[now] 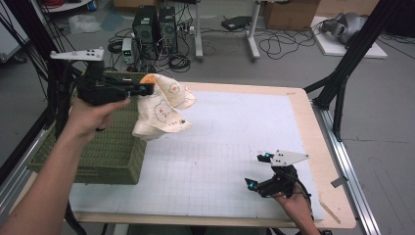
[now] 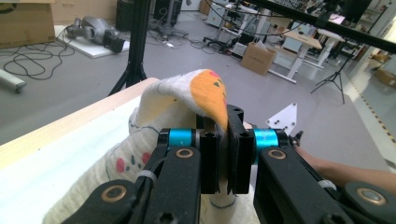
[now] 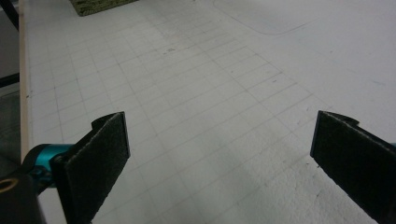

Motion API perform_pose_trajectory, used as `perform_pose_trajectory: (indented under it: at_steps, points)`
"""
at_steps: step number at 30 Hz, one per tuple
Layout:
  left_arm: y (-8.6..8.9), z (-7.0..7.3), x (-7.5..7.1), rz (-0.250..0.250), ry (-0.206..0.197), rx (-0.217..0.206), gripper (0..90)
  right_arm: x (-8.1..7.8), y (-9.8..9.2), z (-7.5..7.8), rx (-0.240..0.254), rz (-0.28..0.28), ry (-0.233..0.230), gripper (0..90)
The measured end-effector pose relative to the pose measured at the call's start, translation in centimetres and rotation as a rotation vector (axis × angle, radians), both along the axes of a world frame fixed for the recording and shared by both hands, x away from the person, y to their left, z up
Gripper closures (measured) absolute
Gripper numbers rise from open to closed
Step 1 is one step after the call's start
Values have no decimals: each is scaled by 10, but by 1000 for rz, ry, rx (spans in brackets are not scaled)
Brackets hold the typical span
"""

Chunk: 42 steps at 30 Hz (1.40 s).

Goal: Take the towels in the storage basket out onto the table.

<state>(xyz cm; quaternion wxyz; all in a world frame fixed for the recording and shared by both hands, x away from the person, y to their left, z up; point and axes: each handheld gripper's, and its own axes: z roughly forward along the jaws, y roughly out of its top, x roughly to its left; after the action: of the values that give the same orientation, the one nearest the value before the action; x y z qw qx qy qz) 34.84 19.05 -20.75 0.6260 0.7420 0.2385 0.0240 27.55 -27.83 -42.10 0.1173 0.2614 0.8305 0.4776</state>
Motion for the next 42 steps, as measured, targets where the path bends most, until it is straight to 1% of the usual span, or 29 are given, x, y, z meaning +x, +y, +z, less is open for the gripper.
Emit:
perform_pose_trajectory:
  at_steps: [3, 6, 9, 12, 15, 19, 21, 23, 25, 26, 29, 31, 32, 33, 36, 37, 38, 42]
  points:
    - [-16, -6, 1, -19, 2, 18, 852, 0, 0, 0, 5, 0, -2, 37]
    - [-31, -14, 3, -40, 15, 16, 852, 0, 0, 1, 8, 2, -4, 37]
    - [-46, -22, 5, -54, 29, 27, 852, -1, -1, 1, 9, 3, -3, 37]
    - [-60, -31, 6, -61, 37, 55, 851, -1, -1, 1, 11, 3, -6, 37]
    - [-74, -41, 8, -75, 46, 52, 850, -1, -1, 1, 12, 6, -3, 37]
    - [-90, -58, 12, -79, 58, 80, 848, -1, -1, 2, 15, 5, -3, 37]
    - [-96, -68, 13, -79, 75, 85, 847, -2, -1, 2, 17, 5, -5, 37]
    - [-103, -80, 16, -83, 87, 114, 845, -2, -1, 2, 18, 7, -3, 37]
    - [-108, -90, 18, -83, 104, 118, 841, -1, -1, 2, 16, 8, -3, 37]
    - [-110, -94, 19, -85, 107, 131, 841, -1, 0, 2, 13, 6, -5, 37]
    - [-118, -108, 22, -75, 124, 155, 836, 0, 1, 1, 10, 5, -8, 37]
    - [-123, -117, 24, -69, 138, 162, 827, 1, 1, 1, 9, 5, -8, 37]
    - [-127, -125, 24, -60, 139, 185, 821, 1, 1, 1, 8, 2, -13, 37]
    - [-127, -125, 24, -60, 139, 185, 820, 1, 1, 1, 8, 2, -13, 37]
    - [-133, -138, 26, -45, 151, 209, 808, 1, 2, 0, 9, 5, -3, 37]
    - [-136, -145, 27, -36, 155, 234, 797, 2, 4, -1, 1, 5, -1, 41]
    - [-136, -145, 27, -36, 155, 234, 790, 2, 4, -1, 1, 5, -1, 41]
    - [-138, -157, 29, 3, 157, 265, 765, 2, 8, -2, -14, 16, 4, 52]
